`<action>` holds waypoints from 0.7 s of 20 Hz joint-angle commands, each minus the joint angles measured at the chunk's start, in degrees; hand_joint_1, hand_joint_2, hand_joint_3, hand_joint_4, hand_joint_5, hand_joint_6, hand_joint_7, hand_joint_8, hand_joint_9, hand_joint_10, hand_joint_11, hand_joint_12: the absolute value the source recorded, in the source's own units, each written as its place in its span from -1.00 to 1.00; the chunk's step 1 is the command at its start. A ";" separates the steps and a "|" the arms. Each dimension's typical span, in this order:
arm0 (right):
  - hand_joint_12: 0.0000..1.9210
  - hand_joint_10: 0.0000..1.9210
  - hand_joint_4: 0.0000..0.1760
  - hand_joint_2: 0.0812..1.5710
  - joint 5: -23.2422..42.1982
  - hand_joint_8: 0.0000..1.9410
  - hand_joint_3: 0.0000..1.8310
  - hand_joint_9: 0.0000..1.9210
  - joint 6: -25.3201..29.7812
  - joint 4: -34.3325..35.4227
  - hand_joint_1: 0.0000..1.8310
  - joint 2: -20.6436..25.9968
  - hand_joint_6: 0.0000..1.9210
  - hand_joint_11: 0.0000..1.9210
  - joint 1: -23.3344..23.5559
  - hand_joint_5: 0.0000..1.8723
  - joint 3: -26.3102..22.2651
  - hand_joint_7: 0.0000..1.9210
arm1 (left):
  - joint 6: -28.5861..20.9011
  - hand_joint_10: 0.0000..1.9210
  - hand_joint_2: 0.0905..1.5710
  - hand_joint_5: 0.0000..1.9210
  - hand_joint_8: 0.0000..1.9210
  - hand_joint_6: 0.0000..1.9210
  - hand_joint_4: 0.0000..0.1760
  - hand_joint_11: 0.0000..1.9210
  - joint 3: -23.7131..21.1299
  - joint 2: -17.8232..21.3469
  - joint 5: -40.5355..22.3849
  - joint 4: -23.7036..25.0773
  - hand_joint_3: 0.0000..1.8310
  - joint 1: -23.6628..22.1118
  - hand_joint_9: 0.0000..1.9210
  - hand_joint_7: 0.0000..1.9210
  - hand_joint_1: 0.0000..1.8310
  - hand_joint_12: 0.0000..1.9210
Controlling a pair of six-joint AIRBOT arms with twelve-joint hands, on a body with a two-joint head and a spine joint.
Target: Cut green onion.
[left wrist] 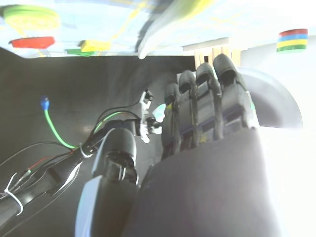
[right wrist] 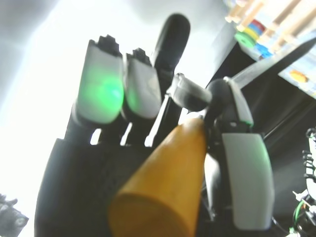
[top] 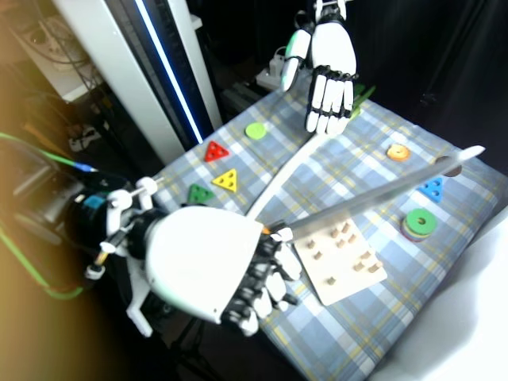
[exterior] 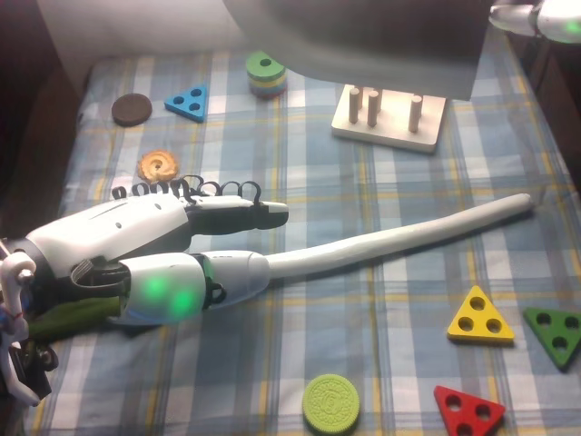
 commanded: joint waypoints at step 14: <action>1.00 1.00 -0.31 0.76 -1.97 1.00 -1.00 0.46 -4.32 -1.33 -0.44 -0.34 1.00 0.51 2.81 0.10 2.27 0.33 | -0.23 -1.00 0.74 -0.67 -1.00 -1.00 -0.85 -1.00 -0.25 -0.28 -6.19 0.21 -1.00 -0.33 -0.79 -0.70 -1.00 -0.76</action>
